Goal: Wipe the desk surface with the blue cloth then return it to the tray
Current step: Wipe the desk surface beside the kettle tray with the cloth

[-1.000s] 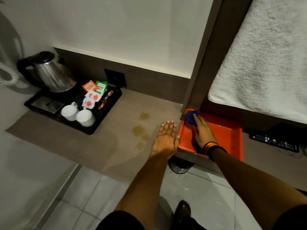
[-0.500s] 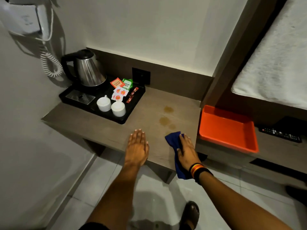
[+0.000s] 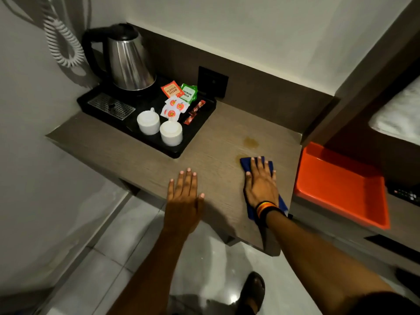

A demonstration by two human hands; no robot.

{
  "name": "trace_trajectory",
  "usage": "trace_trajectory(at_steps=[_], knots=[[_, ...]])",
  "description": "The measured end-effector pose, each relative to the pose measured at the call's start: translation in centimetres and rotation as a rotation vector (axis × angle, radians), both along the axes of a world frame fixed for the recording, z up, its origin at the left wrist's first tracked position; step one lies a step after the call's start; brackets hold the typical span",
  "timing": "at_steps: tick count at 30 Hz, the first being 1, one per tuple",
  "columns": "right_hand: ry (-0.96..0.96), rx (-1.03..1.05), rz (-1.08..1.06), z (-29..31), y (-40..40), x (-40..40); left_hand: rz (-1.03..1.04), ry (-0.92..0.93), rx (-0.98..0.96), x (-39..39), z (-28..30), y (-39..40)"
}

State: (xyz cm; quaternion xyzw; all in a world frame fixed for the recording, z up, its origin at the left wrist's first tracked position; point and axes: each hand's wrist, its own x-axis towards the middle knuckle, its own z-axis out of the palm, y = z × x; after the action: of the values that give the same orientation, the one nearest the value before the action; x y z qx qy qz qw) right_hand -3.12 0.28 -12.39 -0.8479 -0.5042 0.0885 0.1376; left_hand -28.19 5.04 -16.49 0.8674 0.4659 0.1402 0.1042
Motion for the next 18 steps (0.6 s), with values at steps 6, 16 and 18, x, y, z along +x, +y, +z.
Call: trace_trajectory(at_steps=[6,16,18], knots=[[0.052,-0.008,0.320,0.6,-6.6,-0.7,-0.002,0.009,-0.004,-0.3,0.1,0.4],[0.082,0.033,0.228,0.2,1.7,-1.6,0.015,0.036,-0.016,0.2,0.2,0.5],[0.110,0.026,0.325,0.4,-1.9,-2.7,0.020,0.033,0.004,0.1,0.4,0.7]])
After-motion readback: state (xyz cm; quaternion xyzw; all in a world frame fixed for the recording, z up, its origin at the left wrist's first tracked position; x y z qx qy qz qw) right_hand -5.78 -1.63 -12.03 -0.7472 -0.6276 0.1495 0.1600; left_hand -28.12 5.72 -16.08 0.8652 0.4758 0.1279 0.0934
